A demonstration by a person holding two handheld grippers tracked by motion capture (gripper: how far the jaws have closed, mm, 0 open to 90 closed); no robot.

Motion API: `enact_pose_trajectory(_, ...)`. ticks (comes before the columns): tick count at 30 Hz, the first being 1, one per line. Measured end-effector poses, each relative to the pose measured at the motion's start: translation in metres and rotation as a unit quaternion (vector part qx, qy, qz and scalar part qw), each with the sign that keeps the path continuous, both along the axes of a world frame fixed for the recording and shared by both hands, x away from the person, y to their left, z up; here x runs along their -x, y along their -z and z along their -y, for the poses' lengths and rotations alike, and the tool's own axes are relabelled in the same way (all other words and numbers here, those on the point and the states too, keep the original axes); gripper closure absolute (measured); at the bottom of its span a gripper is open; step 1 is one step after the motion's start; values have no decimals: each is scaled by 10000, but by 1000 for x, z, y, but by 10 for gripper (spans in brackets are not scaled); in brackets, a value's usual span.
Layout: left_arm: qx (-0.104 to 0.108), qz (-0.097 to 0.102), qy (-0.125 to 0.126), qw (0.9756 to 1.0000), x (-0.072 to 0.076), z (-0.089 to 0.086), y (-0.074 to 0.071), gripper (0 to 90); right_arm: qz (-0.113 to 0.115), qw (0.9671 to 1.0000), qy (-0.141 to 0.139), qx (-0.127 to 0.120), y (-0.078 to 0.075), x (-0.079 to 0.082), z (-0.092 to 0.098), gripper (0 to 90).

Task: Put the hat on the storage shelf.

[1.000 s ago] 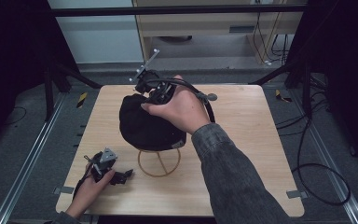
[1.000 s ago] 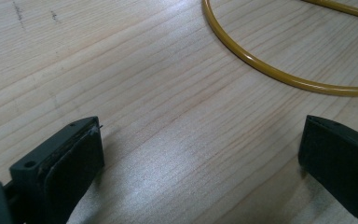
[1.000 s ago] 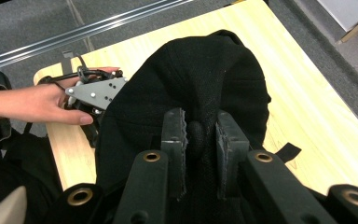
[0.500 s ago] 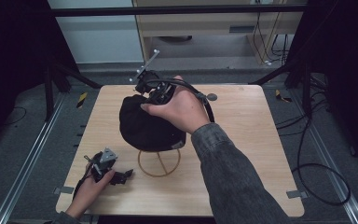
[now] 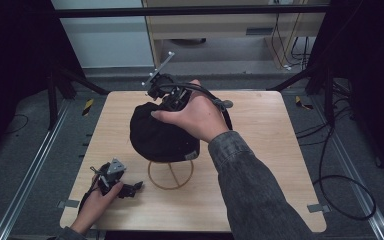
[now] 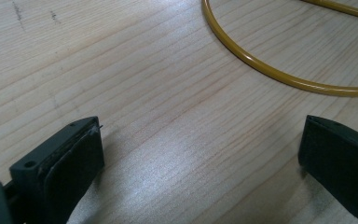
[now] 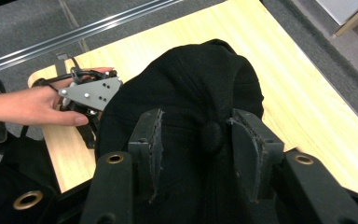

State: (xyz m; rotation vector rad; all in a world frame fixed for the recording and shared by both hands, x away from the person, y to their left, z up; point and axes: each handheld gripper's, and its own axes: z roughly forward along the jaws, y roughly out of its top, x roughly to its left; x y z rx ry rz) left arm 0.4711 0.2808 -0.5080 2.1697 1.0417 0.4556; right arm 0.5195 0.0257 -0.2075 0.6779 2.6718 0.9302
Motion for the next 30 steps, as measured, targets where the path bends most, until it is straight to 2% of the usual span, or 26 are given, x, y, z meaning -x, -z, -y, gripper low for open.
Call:
enact_pose_trajectory(4, 1, 11, -7, 10000, 0, 0, 0, 0, 17, 10000, 39, 20, 1, 0, 2, 565)
enact_pose_trajectory(10, 9, 14, 1, 10000, 0, 0, 0, 0, 86, 9999, 111, 74, 1, -2, 6, 755)
enact_pose_trajectory(13, 9, 14, 0, 10000, 0, 0, 0, 0, 51, 9999, 125, 103, 2, -2, 7, 765)
enact_pose_trajectory(15, 8, 14, -3, 10000, 0, 0, 0, 0, -87, 9997, 77, 198, 5, -2, 6, 764)
enact_pose_trajectory(18, 11, 15, -6, 10000, 0, 1, 0, 0, -70, 9995, 9, 322, 10, 2, 2, 746)
enact_pose_trajectory(30, 29, 15, -10, 10000, 0, 1, 0, 0, -20, 9998, 37, 195, 10, 1, 4, 663)
